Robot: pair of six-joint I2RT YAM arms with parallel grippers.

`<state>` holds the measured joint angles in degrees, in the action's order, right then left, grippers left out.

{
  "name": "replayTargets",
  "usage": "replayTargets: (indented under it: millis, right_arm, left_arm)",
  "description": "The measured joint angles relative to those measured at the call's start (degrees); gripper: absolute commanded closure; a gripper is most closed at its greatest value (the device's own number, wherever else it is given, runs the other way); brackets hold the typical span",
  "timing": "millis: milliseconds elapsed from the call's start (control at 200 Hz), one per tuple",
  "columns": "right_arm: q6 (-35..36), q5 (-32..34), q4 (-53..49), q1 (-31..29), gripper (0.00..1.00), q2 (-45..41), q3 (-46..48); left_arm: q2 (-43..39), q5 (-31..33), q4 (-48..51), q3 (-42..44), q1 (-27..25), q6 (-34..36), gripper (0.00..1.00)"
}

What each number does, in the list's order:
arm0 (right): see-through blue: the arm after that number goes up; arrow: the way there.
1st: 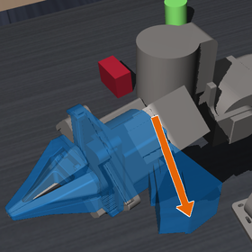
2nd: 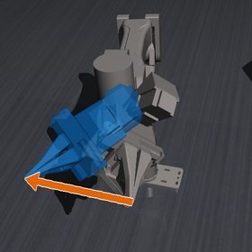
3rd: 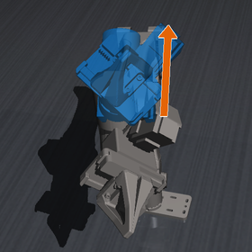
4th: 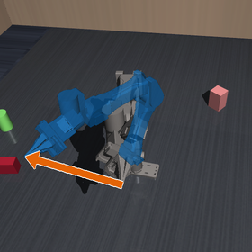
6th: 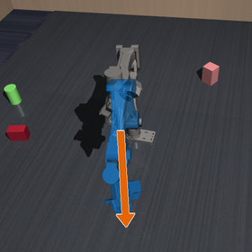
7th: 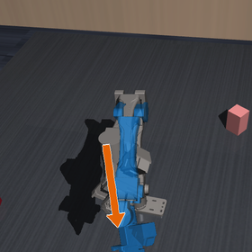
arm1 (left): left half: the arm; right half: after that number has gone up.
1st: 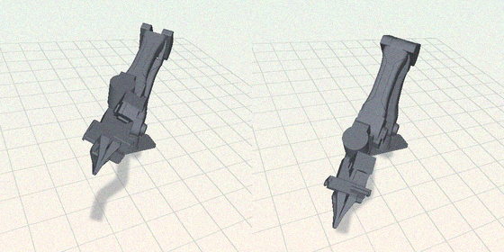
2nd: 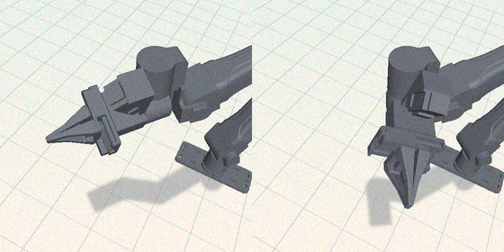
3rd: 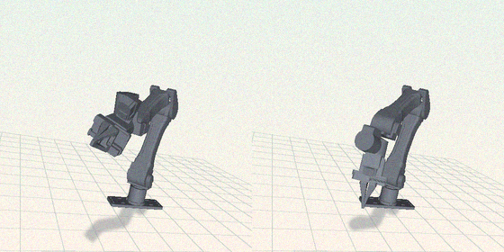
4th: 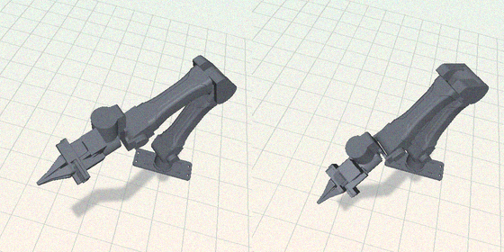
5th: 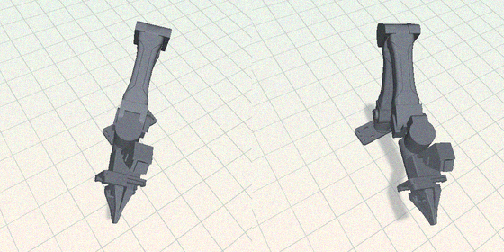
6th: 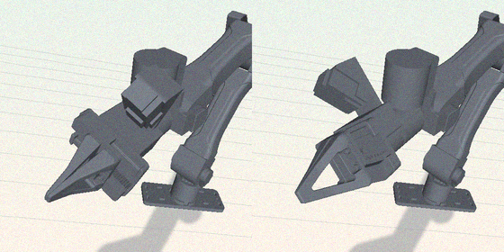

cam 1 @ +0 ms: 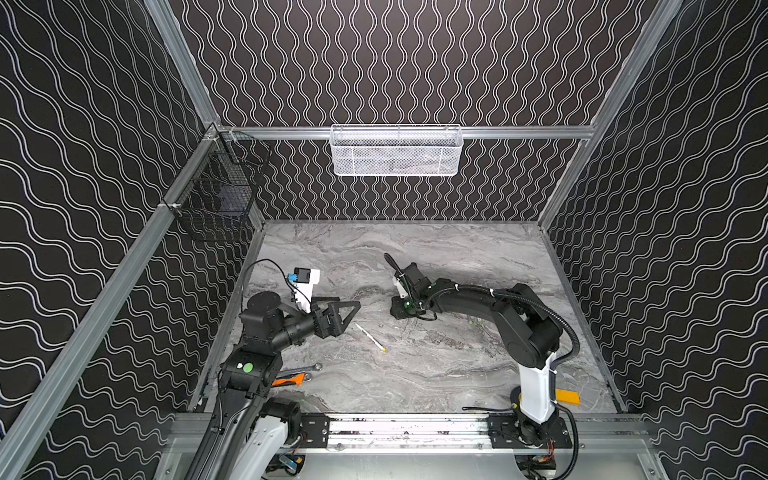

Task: Insert the pens into the pen caps

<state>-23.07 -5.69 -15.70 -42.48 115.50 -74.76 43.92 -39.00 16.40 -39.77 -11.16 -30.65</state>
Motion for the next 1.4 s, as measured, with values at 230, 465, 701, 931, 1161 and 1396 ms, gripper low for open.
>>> replayTargets:
  millis: [230, 465, 701, 931, 1161, 1396]
  right_arm:
    - [1.9, -0.5, -2.0, 0.5, 0.51, 2.3, -4.3]
    - [5.7, -3.6, -4.2, 0.7, 0.50, 5.8, -9.6]
    - [7.2, -3.8, -5.6, 0.6, 0.54, 5.4, -9.4]
    - [9.0, -0.2, -9.6, -1.4, 0.63, 2.8, -6.5]
    - [9.2, 3.2, -10.1, -2.1, 0.76, 2.5, -5.8]
    - [10.3, 5.1, -10.1, -2.7, 0.89, 3.6, -7.5]
  left_arm:
    - [-0.1, 0.0, 0.0, 0.4, 0.2, 0.2, 0.01]
    - [-1.4, 0.1, 1.5, 0.4, 0.4, 1.1, 0.01]
    - [-1.4, 0.7, 1.8, 0.3, 0.6, 1.3, 0.01]
    - [-1.1, 0.7, 1.9, 0.4, 0.7, 1.7, 0.01]
    - [-0.9, 0.6, 1.7, 0.5, 0.9, 1.7, 0.01]
    - [-1.7, 0.9, 2.6, 0.4, 0.9, 2.2, 0.01]
